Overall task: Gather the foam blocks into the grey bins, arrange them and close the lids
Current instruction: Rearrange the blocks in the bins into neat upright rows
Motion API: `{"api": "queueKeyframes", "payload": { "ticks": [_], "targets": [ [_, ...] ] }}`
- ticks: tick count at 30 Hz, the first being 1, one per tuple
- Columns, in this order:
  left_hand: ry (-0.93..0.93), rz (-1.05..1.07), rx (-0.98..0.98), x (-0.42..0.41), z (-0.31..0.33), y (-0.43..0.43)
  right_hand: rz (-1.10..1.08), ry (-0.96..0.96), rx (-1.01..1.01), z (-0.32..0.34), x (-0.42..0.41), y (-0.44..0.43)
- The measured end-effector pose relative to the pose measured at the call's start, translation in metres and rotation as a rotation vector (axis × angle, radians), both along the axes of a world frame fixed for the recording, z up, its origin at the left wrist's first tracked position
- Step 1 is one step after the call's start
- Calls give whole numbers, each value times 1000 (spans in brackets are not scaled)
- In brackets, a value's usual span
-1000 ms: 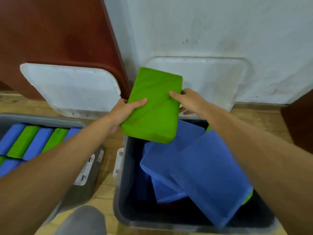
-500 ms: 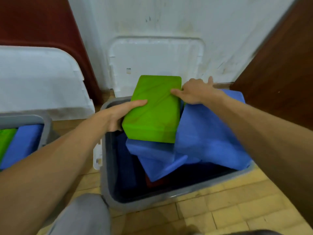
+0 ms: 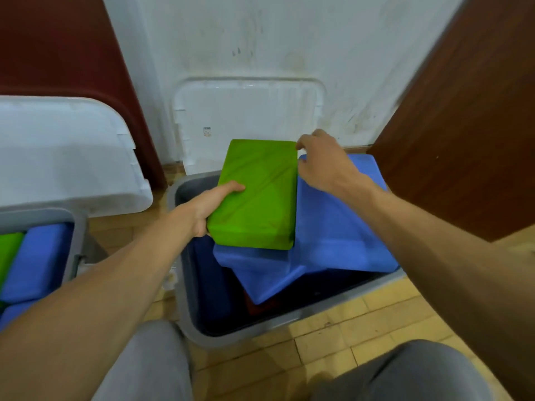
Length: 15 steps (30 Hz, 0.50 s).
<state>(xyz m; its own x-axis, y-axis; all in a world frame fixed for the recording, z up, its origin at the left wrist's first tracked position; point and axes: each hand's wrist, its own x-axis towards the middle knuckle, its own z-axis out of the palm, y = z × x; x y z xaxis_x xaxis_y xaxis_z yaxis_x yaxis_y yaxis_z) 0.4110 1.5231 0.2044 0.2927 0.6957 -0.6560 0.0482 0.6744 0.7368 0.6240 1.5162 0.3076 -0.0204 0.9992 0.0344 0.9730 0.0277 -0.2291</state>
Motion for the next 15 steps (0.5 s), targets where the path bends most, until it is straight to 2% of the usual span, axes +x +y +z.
{"api": "queueKeyframes", "payload": {
  "ticks": [5, 8, 9, 12, 15],
  "targets": [
    [-27, -22, 13, -17, 1, -10, -85, 422, -207, -3, -65, -25],
    [-31, -16, 37, -21, -2, -16, -184, 574, -213, -9, -85, -31],
    [-23, -20, 46, -22, -4, -19, -213, 573, -209, -10, -88, -32],
    [-1, -24, 72, -23, -5, -27, -243, 357, -253, -13, -87, -40],
    [-21, -3, 80, -24, -9, -34, -241, 252, -217, -11, -75, -48]
  ]
}}
